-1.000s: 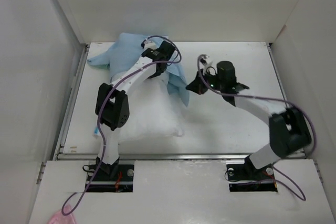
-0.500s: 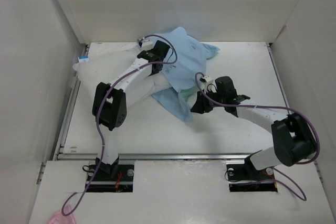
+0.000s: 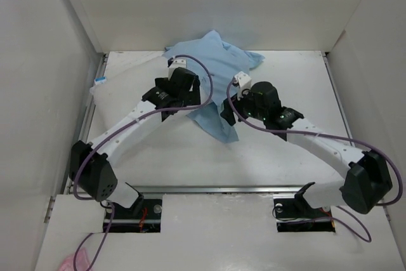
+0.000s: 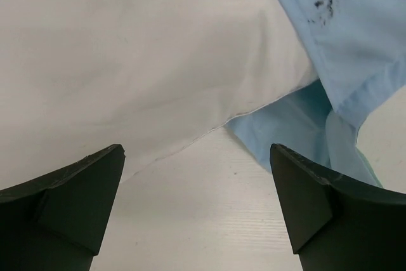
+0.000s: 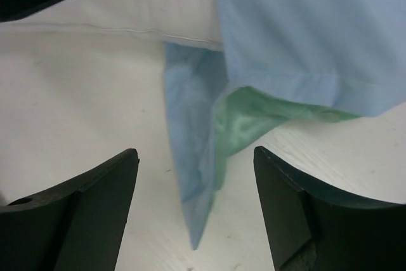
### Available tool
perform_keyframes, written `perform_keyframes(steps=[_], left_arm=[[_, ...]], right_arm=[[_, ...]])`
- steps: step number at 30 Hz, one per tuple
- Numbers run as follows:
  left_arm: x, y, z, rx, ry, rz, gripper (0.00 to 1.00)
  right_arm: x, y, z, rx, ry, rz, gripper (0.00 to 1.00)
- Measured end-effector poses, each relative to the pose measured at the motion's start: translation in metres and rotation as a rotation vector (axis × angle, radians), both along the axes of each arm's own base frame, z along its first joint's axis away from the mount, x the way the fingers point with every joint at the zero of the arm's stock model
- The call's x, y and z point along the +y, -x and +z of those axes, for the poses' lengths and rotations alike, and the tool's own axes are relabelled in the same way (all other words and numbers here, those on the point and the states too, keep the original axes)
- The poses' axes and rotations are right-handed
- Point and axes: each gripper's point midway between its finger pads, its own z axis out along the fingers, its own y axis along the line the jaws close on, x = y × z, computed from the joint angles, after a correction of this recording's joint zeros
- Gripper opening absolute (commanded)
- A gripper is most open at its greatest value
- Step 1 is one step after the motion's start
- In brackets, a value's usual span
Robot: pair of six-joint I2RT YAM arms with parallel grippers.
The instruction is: Put the pillow into the pillowcase
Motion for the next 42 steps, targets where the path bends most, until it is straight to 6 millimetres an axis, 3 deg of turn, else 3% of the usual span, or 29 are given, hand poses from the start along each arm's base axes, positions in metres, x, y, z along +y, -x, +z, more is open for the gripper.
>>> perform_keyframes(steps=[4, 9, 11, 13, 14, 15, 16, 18, 23, 26, 28, 30, 34, 37, 42], left_arm=[[-0.001, 0.006, -0.006, -0.013, -0.046, -0.087, 1.00], [-0.009, -0.007, -0.053, 0.073, -0.158, -0.155, 1.00], [-0.010, -0.014, -0.077, 0.122, -0.209, -0.176, 1.00], [-0.009, -0.026, -0.092, 0.155, -0.243, -0.178, 1.00], [-0.010, -0.032, -0.097, 0.168, -0.255, -0.179, 0.57], [-0.011, -0.039, -0.099, 0.176, -0.264, -0.178, 0.24], [-0.012, -0.046, -0.101, 0.184, -0.278, -0.174, 0.00], [-0.019, -0.063, -0.101, 0.178, -0.291, -0.165, 0.00], [-0.039, -0.081, -0.087, 0.140, -0.251, -0.178, 0.00], [-0.053, -0.081, -0.064, 0.113, -0.155, -0.208, 0.00], [-0.065, -0.081, -0.037, 0.078, -0.073, -0.233, 0.00], [-0.078, -0.085, 0.004, 0.026, 0.005, -0.247, 0.00], [-0.107, -0.093, 0.083, -0.101, 0.177, -0.280, 0.00], [-0.116, -0.086, 0.100, -0.099, 0.233, -0.316, 0.00], [-0.111, -0.084, 0.083, -0.037, 0.263, -0.297, 0.00]], right_arm=[[0.003, -0.032, -0.018, -0.028, 0.075, -0.045, 0.80], [0.017, -0.067, -0.076, 0.023, 0.185, -0.045, 0.79], [0.022, -0.078, -0.092, 0.043, 0.205, -0.043, 0.63], [0.022, -0.089, -0.101, 0.062, 0.210, -0.062, 0.39], [0.020, -0.094, -0.104, 0.071, 0.207, -0.076, 0.16], [0.017, -0.100, -0.106, 0.080, 0.200, -0.096, 0.06], [0.013, -0.106, -0.106, 0.087, 0.188, -0.119, 0.00], [0.007, -0.115, -0.103, 0.092, 0.158, -0.151, 0.00], [0.002, -0.121, -0.081, 0.102, 0.082, -0.134, 0.00], [0.016, -0.115, -0.032, 0.065, 0.009, -0.061, 0.00], [0.026, -0.110, 0.021, -0.003, -0.064, 0.007, 0.00], [0.034, -0.099, 0.072, -0.080, -0.135, 0.076, 0.00], [0.048, -0.071, 0.135, -0.202, -0.247, 0.228, 0.00], [0.060, -0.063, 0.144, -0.210, -0.322, 0.322, 0.00], [0.072, -0.059, 0.127, -0.150, -0.415, 0.433, 0.00]])
